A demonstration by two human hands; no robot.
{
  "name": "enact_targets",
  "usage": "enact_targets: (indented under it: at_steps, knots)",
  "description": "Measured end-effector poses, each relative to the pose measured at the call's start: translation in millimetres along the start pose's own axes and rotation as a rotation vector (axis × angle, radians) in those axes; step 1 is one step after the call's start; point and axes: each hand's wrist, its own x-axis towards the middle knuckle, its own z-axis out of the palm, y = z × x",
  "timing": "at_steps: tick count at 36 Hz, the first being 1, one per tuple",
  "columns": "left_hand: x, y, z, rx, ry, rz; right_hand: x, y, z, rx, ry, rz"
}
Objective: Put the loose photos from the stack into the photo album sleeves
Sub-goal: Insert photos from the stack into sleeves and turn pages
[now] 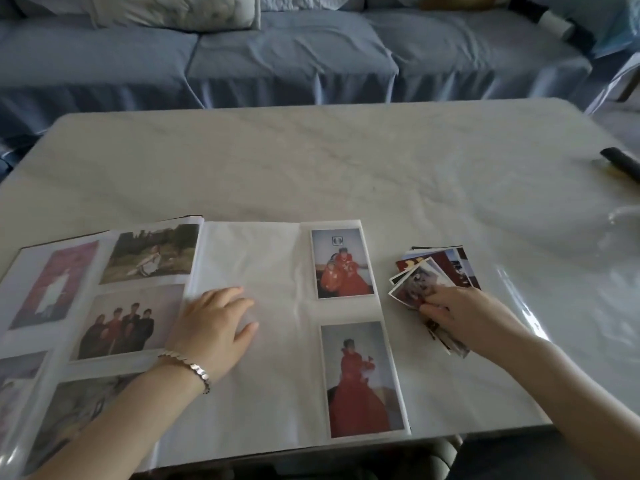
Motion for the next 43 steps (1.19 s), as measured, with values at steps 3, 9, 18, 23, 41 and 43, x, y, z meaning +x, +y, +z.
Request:
enact_targets:
  at_steps: [3,9,18,23,41,43]
  knots:
    - [2.2,5.5,-0.4,0.0,0.017,-0.016,-1.0,3.3,4.1,-0.054,0.028,-0.003]
    - [4.9,27.2,-1.8,-0.114,0.067,0.023,-4.6,-9.2,3.8,-0.153,-0.008,-0.013]
    - [4.7,54.3,-4.4,-0.313,0.063,0.056,-12.5,-13.9,4.2,-0.223,0.063,-0.044]
    - [8.2,68.3,-5.3,-0.541,-0.018,-0.034,-21.5,-18.8,3.2,-0.073,0.436,-0.169]
    - [9.6,44.8,-18.2,-0.939,0.106,-0.317,-20.6,-89.3,4.7,0.56,0.333,-0.174]
    - [7.0,37.0,-23.7,-0.89,0.164,-0.275,-14.5,-93.9,-0.8,0.834,0.149,0.016]
